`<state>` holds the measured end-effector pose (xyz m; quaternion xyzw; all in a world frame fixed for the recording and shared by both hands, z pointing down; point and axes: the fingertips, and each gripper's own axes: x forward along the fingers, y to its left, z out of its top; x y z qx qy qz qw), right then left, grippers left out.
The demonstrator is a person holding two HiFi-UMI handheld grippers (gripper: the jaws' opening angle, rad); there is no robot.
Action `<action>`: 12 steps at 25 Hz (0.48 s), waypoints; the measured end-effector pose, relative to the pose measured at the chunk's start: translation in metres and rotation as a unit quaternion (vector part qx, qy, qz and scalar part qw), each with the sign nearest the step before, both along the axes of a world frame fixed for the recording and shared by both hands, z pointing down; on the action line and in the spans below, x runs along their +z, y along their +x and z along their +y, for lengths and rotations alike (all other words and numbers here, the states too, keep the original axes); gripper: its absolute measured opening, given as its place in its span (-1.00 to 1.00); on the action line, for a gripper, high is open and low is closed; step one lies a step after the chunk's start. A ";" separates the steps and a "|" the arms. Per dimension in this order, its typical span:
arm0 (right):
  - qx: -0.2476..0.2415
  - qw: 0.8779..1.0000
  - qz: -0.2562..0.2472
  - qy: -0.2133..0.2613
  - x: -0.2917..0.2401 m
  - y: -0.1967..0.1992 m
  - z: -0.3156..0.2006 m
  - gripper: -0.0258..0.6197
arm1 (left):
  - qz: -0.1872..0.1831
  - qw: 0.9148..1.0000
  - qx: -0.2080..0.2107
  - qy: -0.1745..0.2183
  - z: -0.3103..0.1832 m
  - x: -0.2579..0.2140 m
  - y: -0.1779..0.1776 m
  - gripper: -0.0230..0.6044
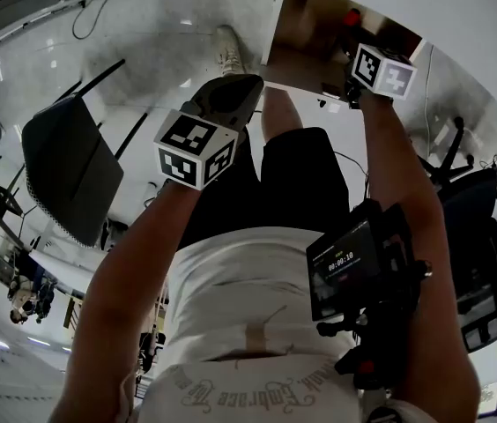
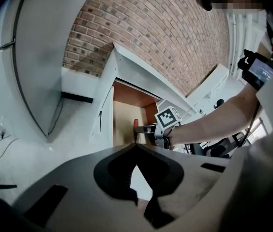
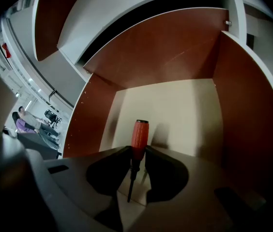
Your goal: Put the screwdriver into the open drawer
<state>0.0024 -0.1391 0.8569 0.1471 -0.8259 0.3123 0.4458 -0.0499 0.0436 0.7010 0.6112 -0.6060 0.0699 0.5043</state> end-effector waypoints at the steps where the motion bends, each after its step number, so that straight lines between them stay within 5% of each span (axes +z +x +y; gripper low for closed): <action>1: -0.001 1.000 0.003 0.001 0.002 0.000 -0.001 -0.59 | 0.001 1.000 0.000 0.000 -0.001 0.000 0.000 -0.86; 12: 0.014 1.000 0.020 -0.002 0.007 0.001 -0.006 -0.59 | 0.015 1.000 -0.015 0.011 -0.004 -0.014 0.006 -0.86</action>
